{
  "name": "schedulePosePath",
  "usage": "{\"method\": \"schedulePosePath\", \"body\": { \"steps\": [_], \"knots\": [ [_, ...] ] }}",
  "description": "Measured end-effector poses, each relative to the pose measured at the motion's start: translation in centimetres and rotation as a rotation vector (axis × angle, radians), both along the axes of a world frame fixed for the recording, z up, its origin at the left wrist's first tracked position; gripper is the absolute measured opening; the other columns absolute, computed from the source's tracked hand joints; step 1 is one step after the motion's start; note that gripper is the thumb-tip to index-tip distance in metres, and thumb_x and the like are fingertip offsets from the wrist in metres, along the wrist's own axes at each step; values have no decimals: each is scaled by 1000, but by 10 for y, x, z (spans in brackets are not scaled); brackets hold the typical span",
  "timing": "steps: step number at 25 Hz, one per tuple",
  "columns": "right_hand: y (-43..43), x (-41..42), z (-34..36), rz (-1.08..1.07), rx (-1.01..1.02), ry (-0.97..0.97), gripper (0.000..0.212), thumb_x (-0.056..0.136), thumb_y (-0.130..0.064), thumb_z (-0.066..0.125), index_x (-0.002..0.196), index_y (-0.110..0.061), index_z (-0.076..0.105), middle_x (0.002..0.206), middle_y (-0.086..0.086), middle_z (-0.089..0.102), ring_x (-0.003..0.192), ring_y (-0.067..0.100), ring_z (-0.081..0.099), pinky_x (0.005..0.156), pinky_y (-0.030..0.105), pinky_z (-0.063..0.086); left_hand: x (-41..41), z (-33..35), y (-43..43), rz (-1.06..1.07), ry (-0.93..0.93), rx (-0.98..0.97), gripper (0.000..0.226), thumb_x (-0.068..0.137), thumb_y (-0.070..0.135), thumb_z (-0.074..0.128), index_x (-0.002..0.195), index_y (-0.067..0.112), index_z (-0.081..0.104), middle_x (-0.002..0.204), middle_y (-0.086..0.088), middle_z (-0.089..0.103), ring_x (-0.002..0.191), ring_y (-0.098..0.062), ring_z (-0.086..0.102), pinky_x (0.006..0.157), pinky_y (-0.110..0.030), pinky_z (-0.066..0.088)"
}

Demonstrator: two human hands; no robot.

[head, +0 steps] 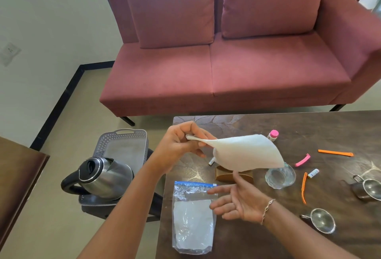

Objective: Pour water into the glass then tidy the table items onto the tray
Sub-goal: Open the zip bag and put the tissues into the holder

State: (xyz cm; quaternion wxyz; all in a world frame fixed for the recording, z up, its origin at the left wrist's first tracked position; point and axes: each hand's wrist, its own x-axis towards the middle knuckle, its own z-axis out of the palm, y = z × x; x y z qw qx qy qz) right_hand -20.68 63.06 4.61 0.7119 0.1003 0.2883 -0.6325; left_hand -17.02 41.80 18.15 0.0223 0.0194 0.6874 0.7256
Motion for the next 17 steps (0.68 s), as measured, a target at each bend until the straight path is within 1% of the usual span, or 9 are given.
{"method": "schedulePosePath", "body": {
  "steps": [3,6,7,8,9,10,11,14,17],
  "knots": [
    [-14,4,3,-27,-287,-153,83,84,-61,32,134,5,34,106,37,61,91,42,67,70,48,58,2,1,0,-91,37,3,5,81,-6,59,83,-2,62,94,-8,71,85,-27,65,67,-28,57],
    [-16,-11,7,-169,-314,-144,72,93,-50,26,140,4,16,120,38,53,105,43,60,80,50,55,7,-1,-2,-77,52,-44,18,78,-9,60,78,7,68,93,-6,71,87,-28,64,72,-28,57],
    [-13,-17,11,-222,-288,-117,73,93,-54,24,140,3,21,123,36,52,107,40,60,80,48,55,9,-2,-4,-52,47,-56,23,77,-11,60,76,10,70,93,-5,72,90,-26,65,74,-28,56],
    [-8,-23,14,-266,-214,-56,83,87,-64,23,135,3,37,121,33,55,101,37,64,74,45,57,12,-3,-6,-26,39,-60,25,76,-11,60,75,11,70,92,-4,72,91,-24,65,75,-28,56],
    [0,-26,15,-305,-135,17,94,77,-75,23,125,0,54,114,30,62,89,34,69,62,40,59,14,-5,-9,1,30,-60,25,76,-12,59,74,11,70,92,-5,72,93,-22,65,75,-28,57],
    [8,-28,17,-336,-120,73,97,69,-80,25,116,-4,63,108,26,66,79,30,71,52,36,58,16,-7,-11,24,23,-64,26,76,-13,59,74,10,70,92,-5,72,93,-22,65,75,-27,57],
    [13,-30,21,-359,-110,116,95,66,-81,33,117,-7,63,107,23,67,75,28,71,49,34,58,17,-10,-13,43,17,-71,27,77,-14,59,74,9,70,92,-5,72,94,-22,65,75,-28,57],
    [21,-34,35,-404,-75,195,94,51,-61,77,126,-12,51,100,17,69,72,26,70,52,34,59,20,-14,-16,62,4,-92,29,77,-15,58,73,11,71,92,-5,72,94,-21,65,76,-28,57],
    [19,-36,39,-418,-32,312,92,35,-38,93,116,-13,55,89,16,70,68,25,69,52,32,59,20,-18,-18,102,-22,-107,29,76,-18,59,72,8,70,91,-4,72,94,-20,65,75,-26,57]
  ]
}}
